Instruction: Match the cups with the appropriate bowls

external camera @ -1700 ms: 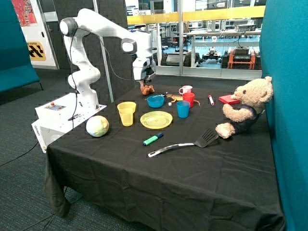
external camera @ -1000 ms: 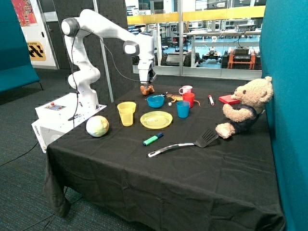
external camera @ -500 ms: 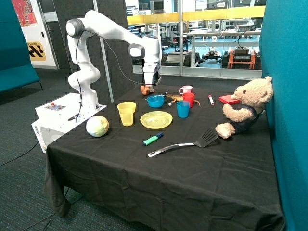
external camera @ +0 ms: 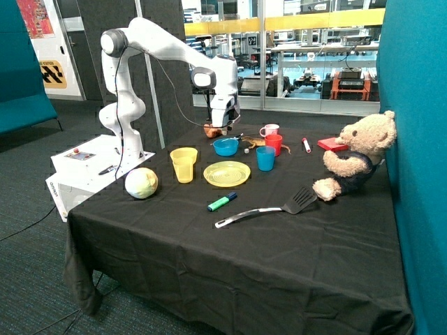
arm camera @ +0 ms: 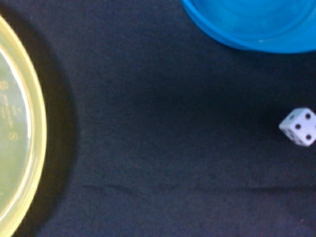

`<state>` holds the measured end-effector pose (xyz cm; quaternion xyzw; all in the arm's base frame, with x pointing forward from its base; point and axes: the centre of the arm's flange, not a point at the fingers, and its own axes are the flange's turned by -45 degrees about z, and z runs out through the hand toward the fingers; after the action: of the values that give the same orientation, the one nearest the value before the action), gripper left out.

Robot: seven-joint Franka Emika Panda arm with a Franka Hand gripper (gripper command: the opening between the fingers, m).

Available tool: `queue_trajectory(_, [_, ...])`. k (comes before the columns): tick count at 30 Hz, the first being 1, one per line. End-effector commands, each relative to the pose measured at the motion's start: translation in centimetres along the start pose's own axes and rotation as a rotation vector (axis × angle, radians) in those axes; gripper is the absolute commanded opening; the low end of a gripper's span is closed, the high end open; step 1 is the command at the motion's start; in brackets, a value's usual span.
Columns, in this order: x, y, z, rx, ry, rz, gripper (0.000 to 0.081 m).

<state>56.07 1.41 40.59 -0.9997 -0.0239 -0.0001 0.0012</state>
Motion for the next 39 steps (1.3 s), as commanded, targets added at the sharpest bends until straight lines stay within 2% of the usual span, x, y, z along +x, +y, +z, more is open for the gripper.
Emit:
queue_trajectory(1, [0.4,-1.0,0.4,-0.0025,-0.0002,0.081,0.0454])
queue_trajectory(6, [0.3,-2.4,0.5,-0.0025,-0.0001,0.123,0.0509])
queue_trajectory(10, [0.3,-3.9,0.9,-0.0025,-0.0001,0.125,0.0525])
queue_trajectory(15, [0.6,-4.3,1.2,-0.0025,-0.0001,0.153,0.0530])
queue_trajectory(27, [2.5,-3.7,1.8,-0.0025,0.0000,0.212,0.0526])
queue_trajectory(31, [3.4,-2.8,2.0,-0.0025,0.0000,0.259,0.0525])
queue_trajectory(39, [4.0,-0.9,3.0,-0.0025,0.0001,0.307,0.0520])
